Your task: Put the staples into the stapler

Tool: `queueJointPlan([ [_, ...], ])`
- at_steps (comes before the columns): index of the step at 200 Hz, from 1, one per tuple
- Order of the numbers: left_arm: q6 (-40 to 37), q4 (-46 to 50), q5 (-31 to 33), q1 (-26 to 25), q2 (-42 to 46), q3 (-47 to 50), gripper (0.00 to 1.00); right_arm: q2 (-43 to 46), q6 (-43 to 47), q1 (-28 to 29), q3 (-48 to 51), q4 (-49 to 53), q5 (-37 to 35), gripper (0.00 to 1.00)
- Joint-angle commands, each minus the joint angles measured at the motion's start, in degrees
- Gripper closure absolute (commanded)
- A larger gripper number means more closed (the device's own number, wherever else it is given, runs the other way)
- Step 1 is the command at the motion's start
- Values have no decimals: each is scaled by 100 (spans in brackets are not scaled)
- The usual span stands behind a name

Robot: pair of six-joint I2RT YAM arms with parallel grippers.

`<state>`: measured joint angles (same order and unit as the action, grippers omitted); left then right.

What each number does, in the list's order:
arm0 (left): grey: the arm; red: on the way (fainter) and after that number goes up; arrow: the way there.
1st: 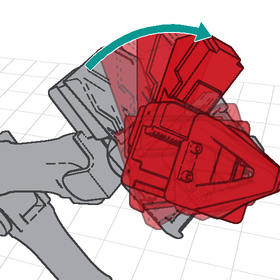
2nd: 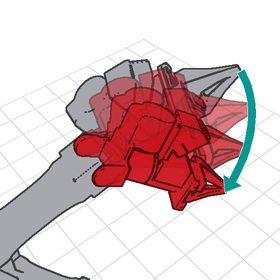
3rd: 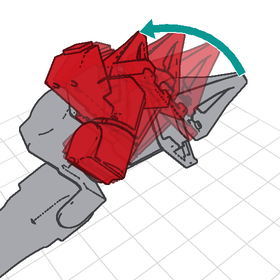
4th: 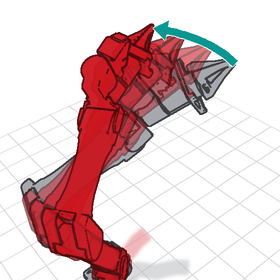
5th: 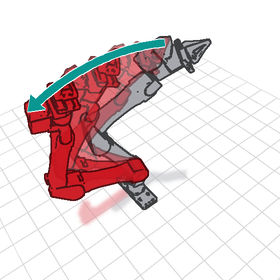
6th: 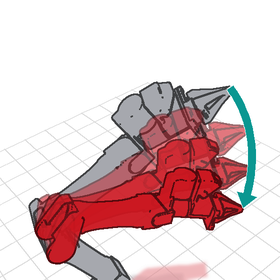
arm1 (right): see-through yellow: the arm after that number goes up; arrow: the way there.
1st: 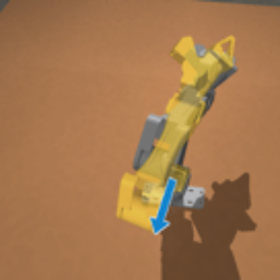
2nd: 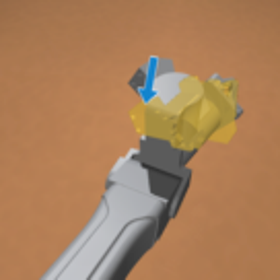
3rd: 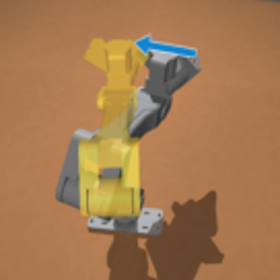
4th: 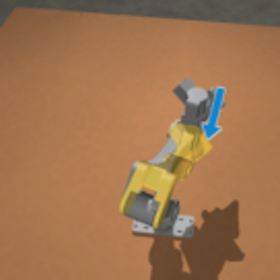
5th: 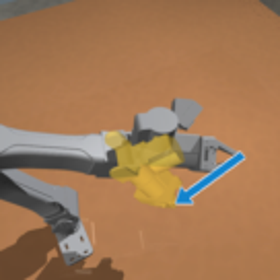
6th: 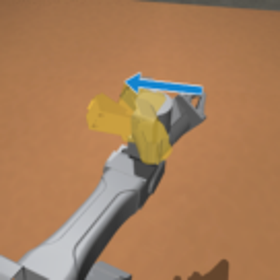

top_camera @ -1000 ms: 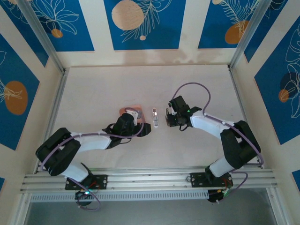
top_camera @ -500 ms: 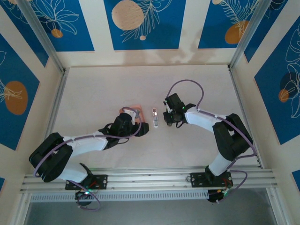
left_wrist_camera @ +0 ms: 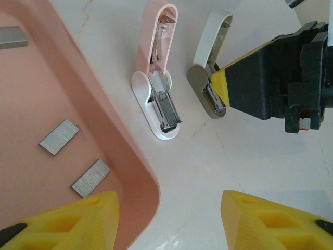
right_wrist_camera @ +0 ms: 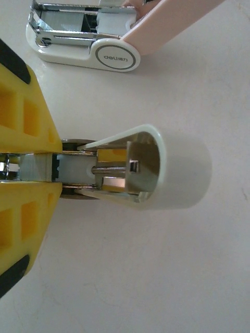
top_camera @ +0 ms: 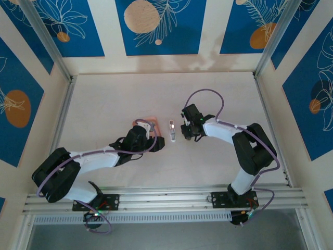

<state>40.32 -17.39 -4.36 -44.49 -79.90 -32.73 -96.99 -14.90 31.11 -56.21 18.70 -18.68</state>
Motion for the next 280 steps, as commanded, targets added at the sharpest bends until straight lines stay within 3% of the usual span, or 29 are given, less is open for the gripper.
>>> queueJointPlan([
  [1,-78,91,85,28,124,39,46,-87,-35,19,-135,129,-21,81],
  [231,-151,218,148,28,246,65,46,104,-791,238,188,556,-192,81],
  [280,-149,267,169,28,299,74,46,247,-849,246,141,579,-193,71],
])
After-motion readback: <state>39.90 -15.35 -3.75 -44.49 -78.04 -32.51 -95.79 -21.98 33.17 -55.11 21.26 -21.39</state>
